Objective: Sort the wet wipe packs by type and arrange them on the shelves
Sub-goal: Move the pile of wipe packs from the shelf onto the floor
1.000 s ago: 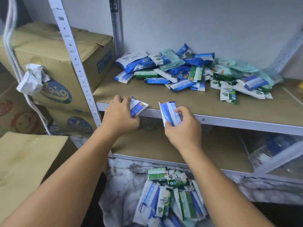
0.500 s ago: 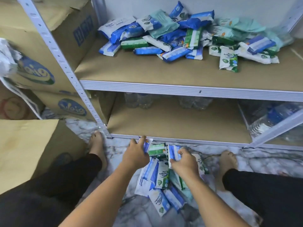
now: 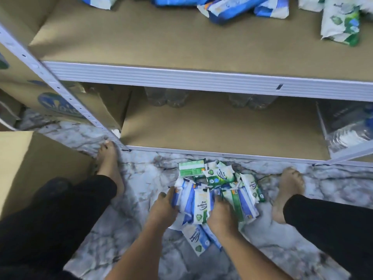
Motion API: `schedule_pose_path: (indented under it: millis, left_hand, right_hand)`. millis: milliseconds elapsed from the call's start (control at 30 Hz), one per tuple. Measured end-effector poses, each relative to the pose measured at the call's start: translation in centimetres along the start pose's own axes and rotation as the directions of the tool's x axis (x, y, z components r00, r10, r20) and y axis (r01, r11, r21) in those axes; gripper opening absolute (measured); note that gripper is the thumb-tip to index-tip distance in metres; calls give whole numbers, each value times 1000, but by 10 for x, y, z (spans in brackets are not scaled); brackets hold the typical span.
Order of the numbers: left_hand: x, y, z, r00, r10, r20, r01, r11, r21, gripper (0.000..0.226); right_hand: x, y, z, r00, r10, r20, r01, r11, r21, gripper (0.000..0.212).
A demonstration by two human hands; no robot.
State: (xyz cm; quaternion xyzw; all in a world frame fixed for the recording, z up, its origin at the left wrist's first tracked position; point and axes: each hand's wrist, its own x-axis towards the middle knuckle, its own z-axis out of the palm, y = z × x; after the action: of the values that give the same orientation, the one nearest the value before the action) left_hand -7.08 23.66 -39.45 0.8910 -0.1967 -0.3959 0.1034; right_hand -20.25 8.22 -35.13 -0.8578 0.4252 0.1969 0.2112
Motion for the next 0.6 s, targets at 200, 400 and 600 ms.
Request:
schedule_pose_path:
  millis: [200, 400, 600]
  left_hand:
    - [0, -4, -13, 1000, 2, -1, -2, 998, -57, 81]
    - [-26, 10, -39, 991, 28, -129, -55, 977, -207, 80]
    - [-61, 60, -112, 873, 142, -467, -334, 872, -358, 55]
  right_hand:
    - [0, -1, -12, 1000, 10, 24, -11, 999, 44, 34]
    - [-11, -17, -51, 993, 28, -113, -3, 978, 211, 44]
    - [-24, -67, -130, 913, -139, -384, 315, 837, 447, 41]
